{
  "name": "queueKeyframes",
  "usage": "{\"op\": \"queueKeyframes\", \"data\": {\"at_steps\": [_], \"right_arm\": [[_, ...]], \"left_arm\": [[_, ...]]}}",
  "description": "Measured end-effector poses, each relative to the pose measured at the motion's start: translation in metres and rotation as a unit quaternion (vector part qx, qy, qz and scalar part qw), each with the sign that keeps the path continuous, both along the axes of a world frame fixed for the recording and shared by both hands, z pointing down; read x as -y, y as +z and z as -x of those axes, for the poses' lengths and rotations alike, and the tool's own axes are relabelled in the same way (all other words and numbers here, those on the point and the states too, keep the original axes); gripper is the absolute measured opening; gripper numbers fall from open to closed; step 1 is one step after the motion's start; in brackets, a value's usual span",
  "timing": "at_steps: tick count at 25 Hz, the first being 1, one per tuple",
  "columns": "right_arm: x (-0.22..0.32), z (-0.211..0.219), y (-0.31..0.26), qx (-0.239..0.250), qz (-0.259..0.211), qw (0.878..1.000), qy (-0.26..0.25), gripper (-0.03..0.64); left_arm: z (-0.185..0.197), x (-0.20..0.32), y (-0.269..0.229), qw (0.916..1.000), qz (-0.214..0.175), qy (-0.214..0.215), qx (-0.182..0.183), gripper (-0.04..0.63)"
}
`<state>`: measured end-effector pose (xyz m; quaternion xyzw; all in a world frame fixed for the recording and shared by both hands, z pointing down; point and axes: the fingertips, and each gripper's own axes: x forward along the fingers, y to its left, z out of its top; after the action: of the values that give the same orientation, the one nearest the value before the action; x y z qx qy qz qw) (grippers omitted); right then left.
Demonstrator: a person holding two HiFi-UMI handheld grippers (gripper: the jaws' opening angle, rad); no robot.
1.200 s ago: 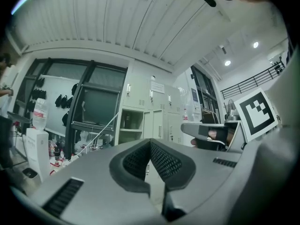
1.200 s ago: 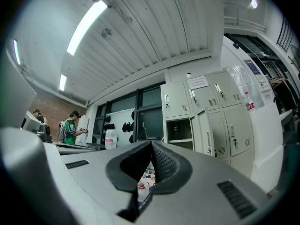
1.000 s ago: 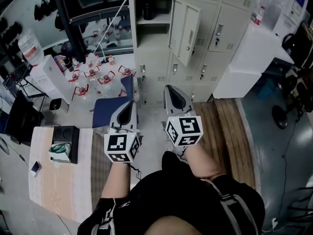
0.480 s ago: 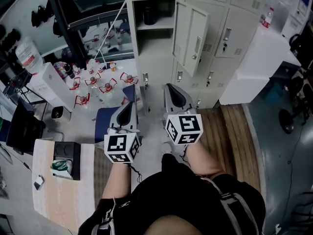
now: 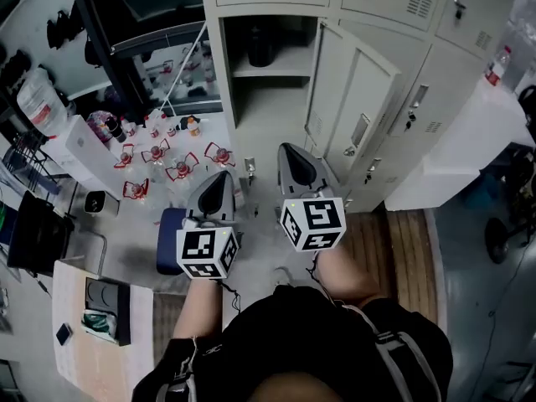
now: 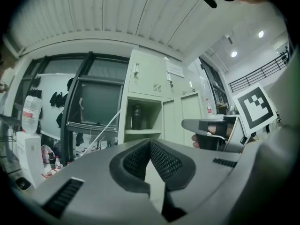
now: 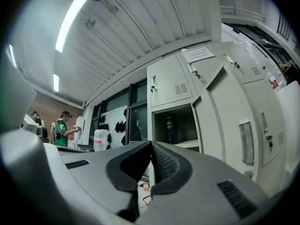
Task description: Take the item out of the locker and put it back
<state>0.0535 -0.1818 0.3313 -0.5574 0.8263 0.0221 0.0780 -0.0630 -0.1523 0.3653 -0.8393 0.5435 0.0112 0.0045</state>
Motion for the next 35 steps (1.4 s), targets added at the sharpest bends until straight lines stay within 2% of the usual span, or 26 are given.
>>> {"op": "queueKeyframes", "data": {"at_steps": [5, 10, 16, 26, 28, 29, 32, 35], "right_arm": [[0.081, -0.017, -0.003, -0.002, 0.008, 1.0, -0.001, 0.015], [0.132, -0.024, -0.006, -0.001, 0.015, 1.0, -0.005, 0.015], [0.168, -0.016, -0.009, -0.001, 0.009, 1.0, -0.001, 0.015], [0.219, -0.003, -0.035, -0.004, -0.032, 0.998, 0.052, 0.006], [0.228, 0.006, -0.042, -0.006, -0.045, 0.998, 0.037, 0.287], [0.234, 0.009, -0.045, -0.008, -0.048, 0.998, 0.034, 0.347], [0.254, 0.017, -0.053, -0.019, -0.046, 0.998, 0.038, 0.442], [0.276, 0.023, -0.06, -0.022, -0.036, 0.998, 0.041, 0.46]], "left_arm": [[-0.021, 0.079, -0.005, 0.9999, 0.008, -0.004, 0.007, 0.012], [-0.024, 0.128, -0.009, 0.9998, 0.011, -0.012, 0.009, 0.012], [-0.016, 0.163, -0.012, 0.9999, 0.008, -0.011, 0.01, 0.012], [0.016, 0.203, -0.02, 1.0, -0.004, -0.007, 0.004, 0.012], [0.022, 0.208, -0.019, 0.9999, -0.004, -0.009, 0.001, 0.012], [0.024, 0.21, -0.019, 0.9999, -0.004, -0.01, 0.0, 0.012], [0.033, 0.215, -0.02, 0.9999, -0.006, -0.015, -0.001, 0.012], [0.042, 0.219, -0.02, 0.9998, -0.007, -0.021, -0.002, 0.012]]}}
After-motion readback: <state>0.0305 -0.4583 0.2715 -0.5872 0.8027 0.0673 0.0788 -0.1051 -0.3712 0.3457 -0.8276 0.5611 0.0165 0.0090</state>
